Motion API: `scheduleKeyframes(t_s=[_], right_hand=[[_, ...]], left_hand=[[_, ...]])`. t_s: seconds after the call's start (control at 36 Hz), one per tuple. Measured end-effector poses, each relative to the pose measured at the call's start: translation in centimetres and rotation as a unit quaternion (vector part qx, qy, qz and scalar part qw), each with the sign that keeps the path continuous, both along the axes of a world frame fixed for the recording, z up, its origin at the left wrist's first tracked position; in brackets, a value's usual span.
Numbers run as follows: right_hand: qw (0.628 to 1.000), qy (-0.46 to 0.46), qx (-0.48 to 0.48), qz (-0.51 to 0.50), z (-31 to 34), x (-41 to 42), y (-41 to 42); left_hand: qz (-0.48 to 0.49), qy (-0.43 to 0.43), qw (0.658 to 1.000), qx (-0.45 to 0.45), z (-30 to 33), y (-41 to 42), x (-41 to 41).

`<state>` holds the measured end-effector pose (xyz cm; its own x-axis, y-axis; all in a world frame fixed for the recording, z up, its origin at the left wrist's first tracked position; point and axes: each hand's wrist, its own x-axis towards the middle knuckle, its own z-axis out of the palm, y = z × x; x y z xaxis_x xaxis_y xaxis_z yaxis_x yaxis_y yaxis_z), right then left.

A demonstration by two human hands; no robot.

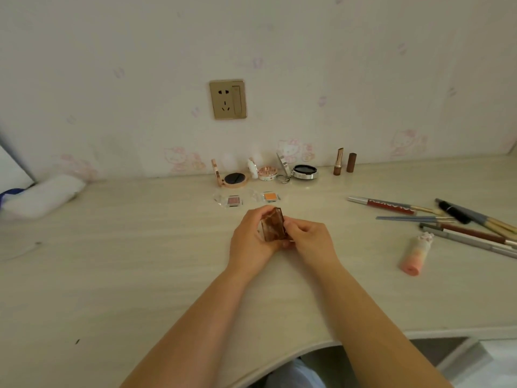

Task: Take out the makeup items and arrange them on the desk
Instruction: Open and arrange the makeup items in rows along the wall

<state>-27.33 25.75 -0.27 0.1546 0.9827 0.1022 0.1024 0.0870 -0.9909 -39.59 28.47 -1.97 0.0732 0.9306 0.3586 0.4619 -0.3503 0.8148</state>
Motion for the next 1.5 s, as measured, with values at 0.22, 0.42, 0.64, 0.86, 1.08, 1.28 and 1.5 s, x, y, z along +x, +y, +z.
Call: scheduleKeyframes(t_s=[0.22,0.42,0.64,0.86,1.08,1.28,1.5], right_hand=[[1.0,-0.004,-0.007,-0.009,0.2,0.5,0.0],[0.993,0.105,-0.046,-0.006,-0.5,1.3,0.7],[0.985,0.163,-0.019,-0.053,-1.2,1.2,1.3],[0.996,-0.039,-0.041,-0.07,-1.0,1.2,2.3],[0.979,-0.203,-0.035,0.006,-0.1,4.2,1.2],[0.937,-0.345,-0.036,-0.049,-0.6,7.4,1.3],[0.903,-0.404,-0.085,-0.123,-1.5,7.7,3.0]], left_hand=[[-0.015,-0.016,1.0,-0.01,0.2,-0.2,-0.2],[-0.053,-0.167,0.98,-0.089,0.7,-0.3,-0.9],[-0.083,-0.248,0.957,-0.127,0.5,-0.1,-1.5],[-0.095,-0.278,0.945,-0.146,0.6,0.3,-1.9],[-0.096,-0.143,0.975,-0.143,0.8,1.2,-0.8],[-0.097,-0.06,0.982,-0.15,0.9,2.4,3.1],[-0.07,0.022,0.989,-0.131,0.9,4.4,5.9]])
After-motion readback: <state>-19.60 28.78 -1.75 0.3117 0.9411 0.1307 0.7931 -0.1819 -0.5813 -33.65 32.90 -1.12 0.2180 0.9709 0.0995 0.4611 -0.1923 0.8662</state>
